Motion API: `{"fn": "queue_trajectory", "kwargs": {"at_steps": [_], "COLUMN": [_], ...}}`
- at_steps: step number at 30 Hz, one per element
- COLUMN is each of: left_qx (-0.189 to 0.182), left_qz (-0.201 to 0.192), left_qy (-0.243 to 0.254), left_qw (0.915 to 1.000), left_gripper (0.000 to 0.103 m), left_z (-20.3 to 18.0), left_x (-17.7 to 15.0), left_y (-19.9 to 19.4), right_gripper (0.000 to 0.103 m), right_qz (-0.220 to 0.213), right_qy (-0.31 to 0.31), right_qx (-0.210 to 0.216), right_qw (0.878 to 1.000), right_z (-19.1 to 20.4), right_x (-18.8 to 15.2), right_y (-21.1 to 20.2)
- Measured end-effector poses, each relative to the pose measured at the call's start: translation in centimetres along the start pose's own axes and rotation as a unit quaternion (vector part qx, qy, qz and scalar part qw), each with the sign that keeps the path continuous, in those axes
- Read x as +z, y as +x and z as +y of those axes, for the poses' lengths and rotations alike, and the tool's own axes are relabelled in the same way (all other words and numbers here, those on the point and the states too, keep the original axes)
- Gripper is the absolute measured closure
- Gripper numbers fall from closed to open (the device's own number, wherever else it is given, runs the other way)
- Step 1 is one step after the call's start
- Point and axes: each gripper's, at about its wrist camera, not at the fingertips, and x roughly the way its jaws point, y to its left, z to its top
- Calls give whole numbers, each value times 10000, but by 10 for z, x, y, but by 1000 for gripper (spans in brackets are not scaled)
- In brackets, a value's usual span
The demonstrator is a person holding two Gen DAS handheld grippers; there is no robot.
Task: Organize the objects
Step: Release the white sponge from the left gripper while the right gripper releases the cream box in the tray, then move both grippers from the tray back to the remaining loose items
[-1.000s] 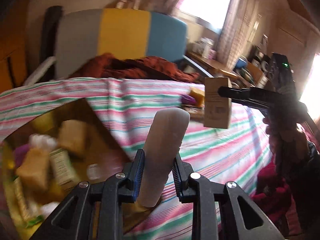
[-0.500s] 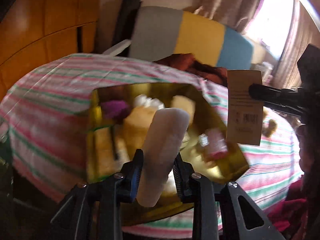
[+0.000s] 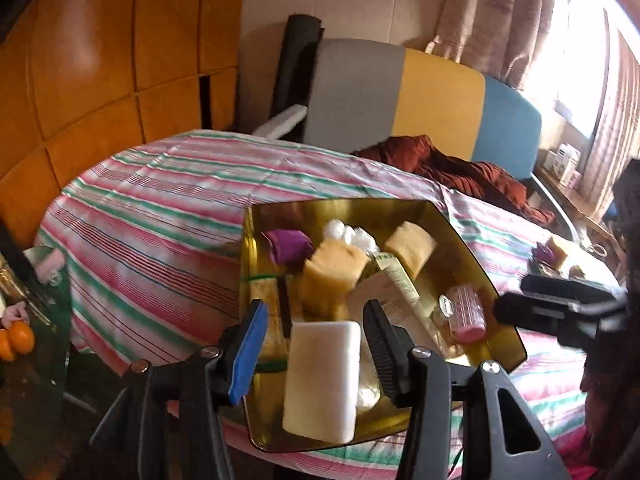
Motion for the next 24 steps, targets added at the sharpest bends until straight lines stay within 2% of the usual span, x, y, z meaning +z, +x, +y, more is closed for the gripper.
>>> {"fn": "queue_trajectory", "kwargs": {"at_steps": [6, 9, 15, 19, 24], "left_qx": [231, 241, 274, 216, 127], "left_qz": [-137, -137, -179, -166, -90], "left_qy": [29, 34, -54, 46, 180], "left_qw": [9996, 9996, 9994, 9996, 9997], "left_gripper": [53, 53, 53, 53, 53], "left_z": [-5, -7, -13, -23, -34], "left_x": [4, 4, 3, 3, 1], "left_y": [-9, -11, -14, -14, -11], "right_gripper": [0, 0, 0, 0, 0], "right_qz": [-332, -575, -871, -936, -928], "right_qy": [-207, -380, -416, -344, -259], "right_qx": [-599, -1076, -1730, -1973, -2012], "right_qw": [9974, 9918, 9802, 9753, 9748], "right_z": [9, 14, 14, 8, -1], "right_x": [-6, -9, -15, -19, -22], "right_y": [-14, -23, -33, -38, -38]}}
